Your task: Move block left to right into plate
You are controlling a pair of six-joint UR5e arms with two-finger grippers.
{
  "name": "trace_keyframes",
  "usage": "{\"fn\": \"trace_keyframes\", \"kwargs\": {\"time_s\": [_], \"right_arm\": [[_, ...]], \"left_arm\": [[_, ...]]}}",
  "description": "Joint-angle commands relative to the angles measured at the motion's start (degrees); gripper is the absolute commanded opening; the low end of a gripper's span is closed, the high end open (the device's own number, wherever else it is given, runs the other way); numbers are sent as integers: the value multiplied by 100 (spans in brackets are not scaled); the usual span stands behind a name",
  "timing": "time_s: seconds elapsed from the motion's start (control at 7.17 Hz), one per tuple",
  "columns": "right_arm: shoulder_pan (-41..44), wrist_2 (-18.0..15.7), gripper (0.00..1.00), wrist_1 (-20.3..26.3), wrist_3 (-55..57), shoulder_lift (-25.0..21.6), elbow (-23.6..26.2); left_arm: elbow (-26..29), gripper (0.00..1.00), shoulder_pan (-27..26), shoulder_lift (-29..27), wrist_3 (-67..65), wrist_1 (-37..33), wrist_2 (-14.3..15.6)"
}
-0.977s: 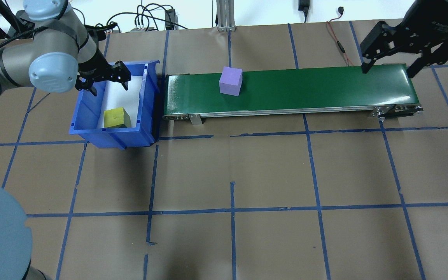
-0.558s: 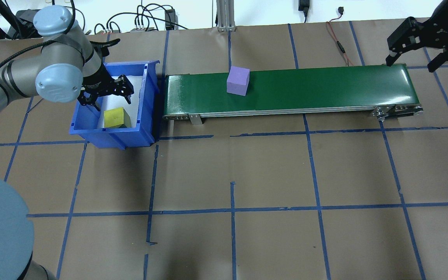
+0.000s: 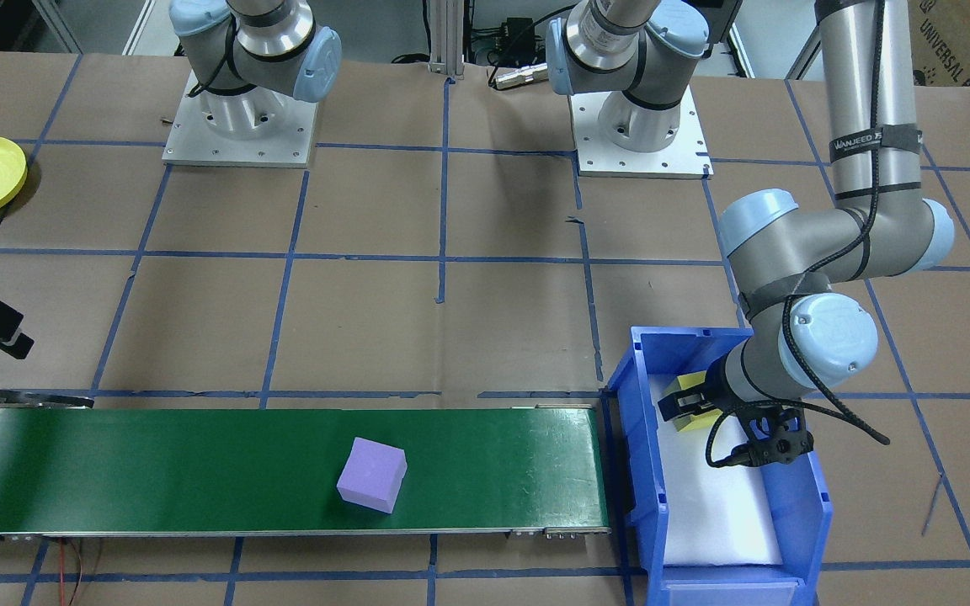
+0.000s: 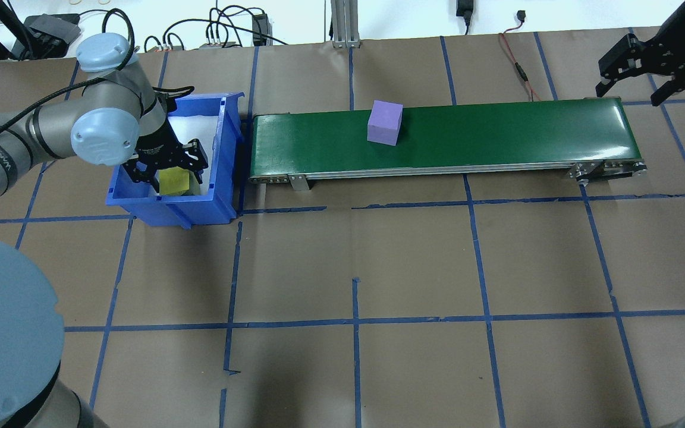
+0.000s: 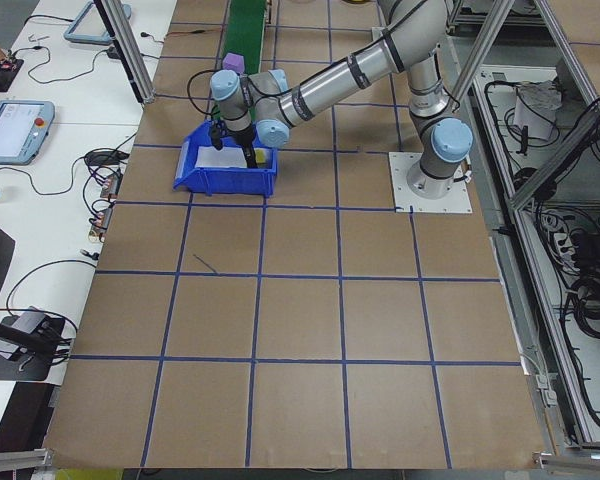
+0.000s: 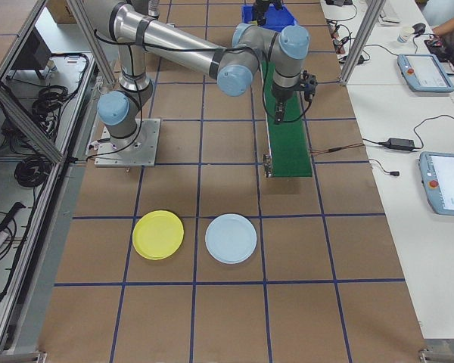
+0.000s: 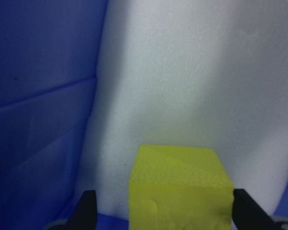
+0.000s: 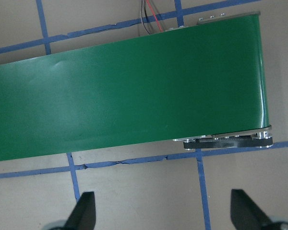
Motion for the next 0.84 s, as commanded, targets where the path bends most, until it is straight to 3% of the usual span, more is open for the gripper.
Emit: {"fn": "trace_keyframes", "kwargs": {"time_s": [0.0, 0.14, 0.42, 0.56, 0.7], "right_arm": [[-22, 74, 100, -446, -6, 208, -15], [-22, 431, 100, -517, -14, 322, 37], [-22, 662, 100, -710, -6, 480, 46], [-22, 855, 100, -850, -6, 620, 47], [-22, 874, 100, -887, -6, 631, 55]], "left_arm": [[135, 59, -1, -25, 165, 50, -76], [372, 54, -9, 36, 323, 76, -76], [1266, 54, -36, 71, 526, -247, -85], [1723, 54, -227, 124, 570, -371, -102], [1841, 54, -856, 185, 579, -276, -68]]}}
